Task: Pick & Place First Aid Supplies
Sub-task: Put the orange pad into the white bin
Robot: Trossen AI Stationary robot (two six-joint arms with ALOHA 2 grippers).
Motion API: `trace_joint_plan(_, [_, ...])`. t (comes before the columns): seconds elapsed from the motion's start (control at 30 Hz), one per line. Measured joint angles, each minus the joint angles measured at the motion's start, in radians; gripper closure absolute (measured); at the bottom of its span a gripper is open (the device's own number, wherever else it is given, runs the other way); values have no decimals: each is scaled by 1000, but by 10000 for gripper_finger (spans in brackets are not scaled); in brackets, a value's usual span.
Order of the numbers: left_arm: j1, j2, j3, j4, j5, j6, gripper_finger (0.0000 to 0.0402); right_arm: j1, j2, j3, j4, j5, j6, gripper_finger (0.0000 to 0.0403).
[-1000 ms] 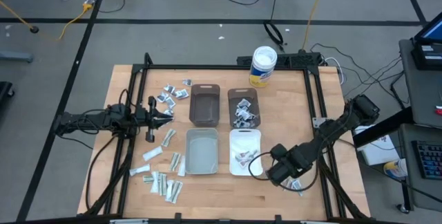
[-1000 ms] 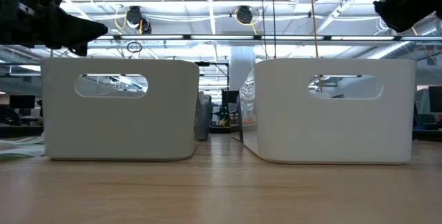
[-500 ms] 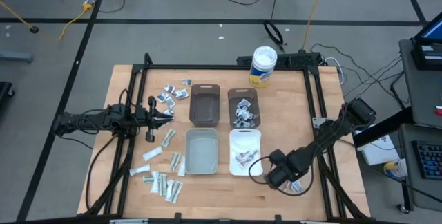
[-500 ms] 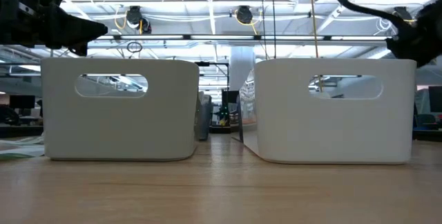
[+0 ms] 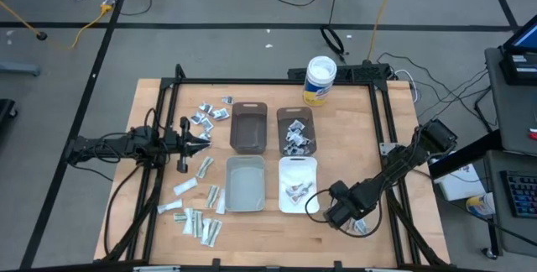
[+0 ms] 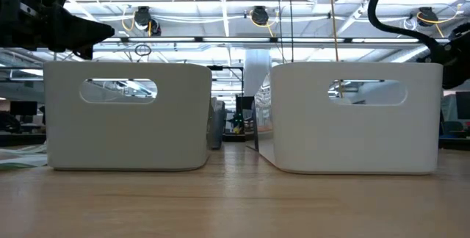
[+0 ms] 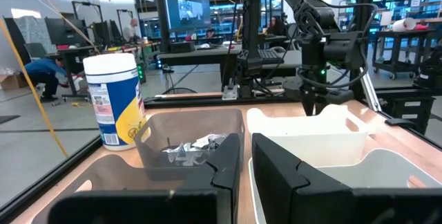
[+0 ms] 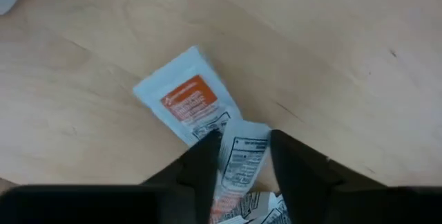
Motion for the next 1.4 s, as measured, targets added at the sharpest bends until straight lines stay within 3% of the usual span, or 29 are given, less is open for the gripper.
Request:
trace_joint_plan(0.23, [0, 0, 0, 0, 0, 0, 355, 0, 0, 0, 6, 2, -44, 394])
trace_joint_plan(0.5, [0, 0, 0, 0, 0, 0, 355, -6, -6, 4, -11, -2, -59, 394])
trace_joint_plan(1.0, [0, 0, 0, 0, 0, 0, 355, -81, -115, 155, -323, -30, -243, 399])
trace_joint_plan(1.17, [0, 0, 0, 0, 0, 0, 355, -88, -119, 146, -314, -19, -269, 400])
trace_joint_plan(1.4, [0, 0, 0, 0, 0, 0, 355, -96, -89, 27, -169, 26, -281, 401])
